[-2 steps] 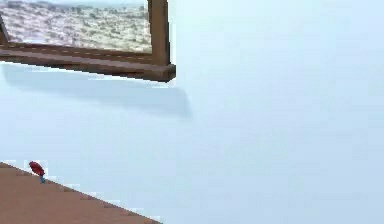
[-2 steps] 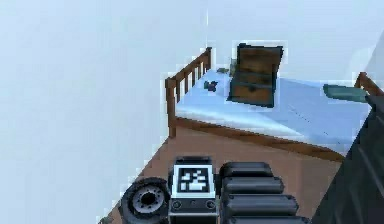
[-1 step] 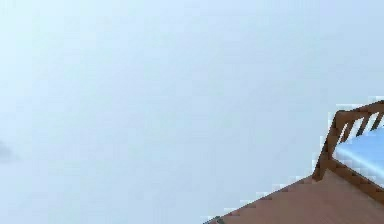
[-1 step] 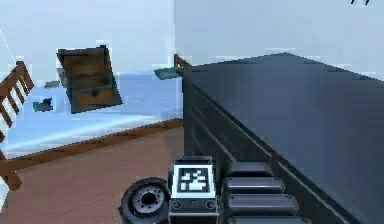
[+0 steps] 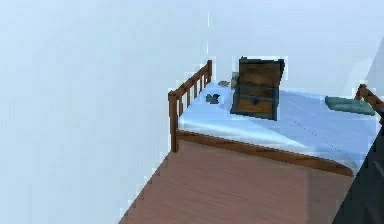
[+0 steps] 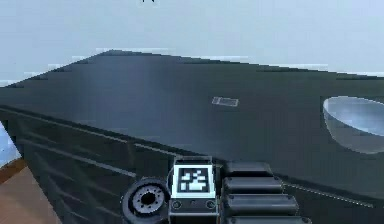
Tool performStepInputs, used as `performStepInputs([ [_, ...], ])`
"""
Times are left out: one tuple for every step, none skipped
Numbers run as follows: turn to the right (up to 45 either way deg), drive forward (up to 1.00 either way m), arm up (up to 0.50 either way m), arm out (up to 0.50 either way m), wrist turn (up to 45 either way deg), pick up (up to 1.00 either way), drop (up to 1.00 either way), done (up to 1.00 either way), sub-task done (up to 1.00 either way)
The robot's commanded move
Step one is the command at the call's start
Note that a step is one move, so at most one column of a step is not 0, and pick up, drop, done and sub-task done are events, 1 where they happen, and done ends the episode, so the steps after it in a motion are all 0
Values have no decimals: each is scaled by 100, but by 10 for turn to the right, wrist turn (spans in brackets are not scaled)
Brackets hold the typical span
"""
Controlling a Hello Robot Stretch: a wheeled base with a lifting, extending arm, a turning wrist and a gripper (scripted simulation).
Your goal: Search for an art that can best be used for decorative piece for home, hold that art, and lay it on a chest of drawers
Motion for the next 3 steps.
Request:
performStepInputs([
  [60,0,0,0,0,0,0,0,0],
  [0,50,0,0,0,0,0,0,0],
  [450,0,0,0,0,0,0,0,0],
])
